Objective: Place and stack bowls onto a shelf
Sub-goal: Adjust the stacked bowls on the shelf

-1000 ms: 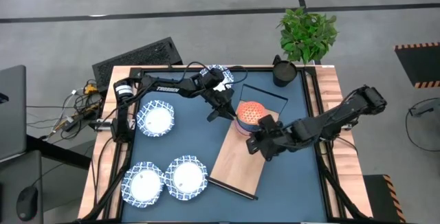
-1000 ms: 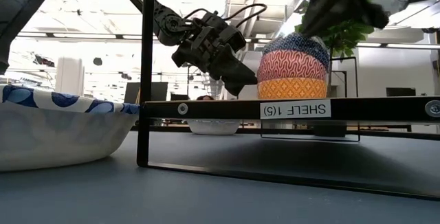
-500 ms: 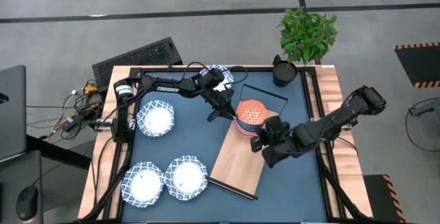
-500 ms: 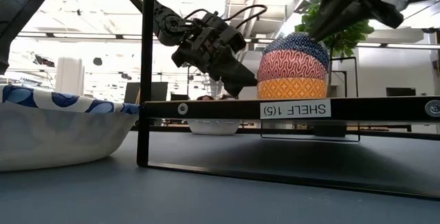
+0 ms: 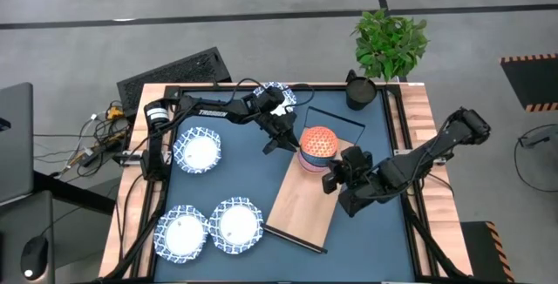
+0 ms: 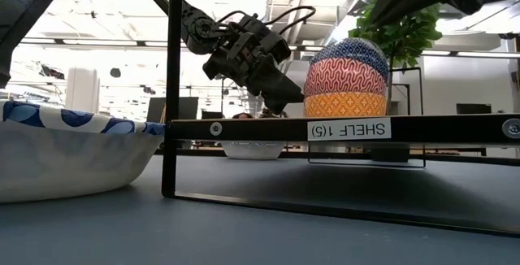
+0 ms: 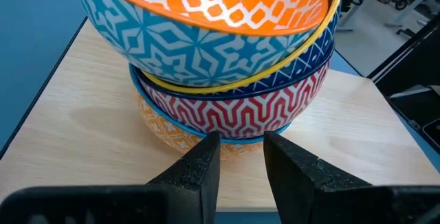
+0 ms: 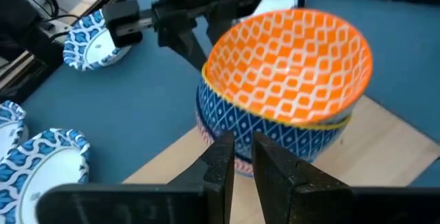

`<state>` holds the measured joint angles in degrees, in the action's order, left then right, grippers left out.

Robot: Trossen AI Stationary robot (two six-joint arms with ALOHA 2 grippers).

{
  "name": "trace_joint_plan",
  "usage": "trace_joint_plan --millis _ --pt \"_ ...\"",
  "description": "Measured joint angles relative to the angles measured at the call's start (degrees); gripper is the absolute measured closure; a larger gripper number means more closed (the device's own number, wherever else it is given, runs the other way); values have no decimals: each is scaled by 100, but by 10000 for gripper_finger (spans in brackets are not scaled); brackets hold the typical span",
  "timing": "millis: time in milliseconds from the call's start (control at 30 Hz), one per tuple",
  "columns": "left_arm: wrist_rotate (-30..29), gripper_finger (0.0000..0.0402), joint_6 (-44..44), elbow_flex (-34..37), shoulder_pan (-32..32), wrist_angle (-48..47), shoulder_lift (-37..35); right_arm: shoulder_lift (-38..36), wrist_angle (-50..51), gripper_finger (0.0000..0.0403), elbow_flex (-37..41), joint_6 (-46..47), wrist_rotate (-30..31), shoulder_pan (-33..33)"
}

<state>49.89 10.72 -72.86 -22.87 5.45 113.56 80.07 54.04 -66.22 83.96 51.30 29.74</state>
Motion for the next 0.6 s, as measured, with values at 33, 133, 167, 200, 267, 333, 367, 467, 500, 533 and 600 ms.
trace_joint_plan --millis 33,133,167,200,267,333,367,467,500,533,600 --pt "0 304 0 0 0 0 0 4 8 324 0 0 -1 -27" --pt "0 304 0 0 0 0 0 49 34 324 -1 -1 -9 -89" --pt "0 304 0 0 0 1 0 96 32 324 -2 -1 -9 -118" --pt "0 304 0 0 0 2 0 148 58 324 -2 3 -15 -148" --pt "-9 304 9 0 0 2 0 262 69 324 0 4 -41 -194" --pt "-11 304 7 0 0 2 0 366 76 324 0 7 -58 -252" --pt "-11 304 7 0 1 2 0 418 76 324 0 4 -110 -262" --pt "-17 304 4 0 2 2 0 548 30 324 0 -14 -243 -293" --pt "-20 304 3 0 2 3 0 553 33 324 0 -16 -276 -291" --pt "-25 304 4 0 2 4 0 553 33 324 0 -16 -316 -292" --pt "-43 304 3 0 12 4 0 551 13 324 0 -17 -336 -292"
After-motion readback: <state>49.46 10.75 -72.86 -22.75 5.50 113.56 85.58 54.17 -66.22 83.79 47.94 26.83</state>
